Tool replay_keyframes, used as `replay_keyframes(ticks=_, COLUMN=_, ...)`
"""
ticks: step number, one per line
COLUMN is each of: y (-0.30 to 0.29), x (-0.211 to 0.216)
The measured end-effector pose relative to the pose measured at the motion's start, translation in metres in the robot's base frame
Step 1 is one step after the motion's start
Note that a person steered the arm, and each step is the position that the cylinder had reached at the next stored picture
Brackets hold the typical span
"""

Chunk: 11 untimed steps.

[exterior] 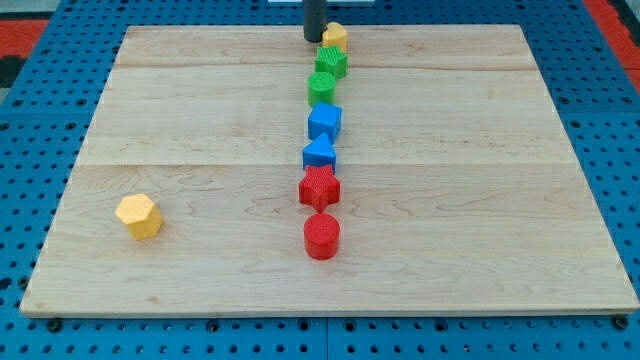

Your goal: Move the yellow hexagon to bottom center

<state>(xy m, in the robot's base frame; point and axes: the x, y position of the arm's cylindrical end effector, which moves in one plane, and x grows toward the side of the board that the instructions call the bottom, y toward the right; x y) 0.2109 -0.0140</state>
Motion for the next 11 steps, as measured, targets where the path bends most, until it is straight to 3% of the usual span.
replay_keyframes(ticks=1, y=-0.096, x=0.015)
replay_keyframes(ticks=2, y=-0.199, x=0.092)
replay_keyframes(ticks=3, y=-0.266, x=0.174)
replay_keyframes(ticks=6, y=-0.145, x=0.353)
replay_keyframes(ticks=7, y=-0.191, x=0.374)
replay_keyframes(ticks=8, y=-0.171, x=0.394)
replay_keyframes(ticks=9, y=-0.185, x=0.377)
replay_keyframes(ticks=11, y=-0.112, x=0.374)
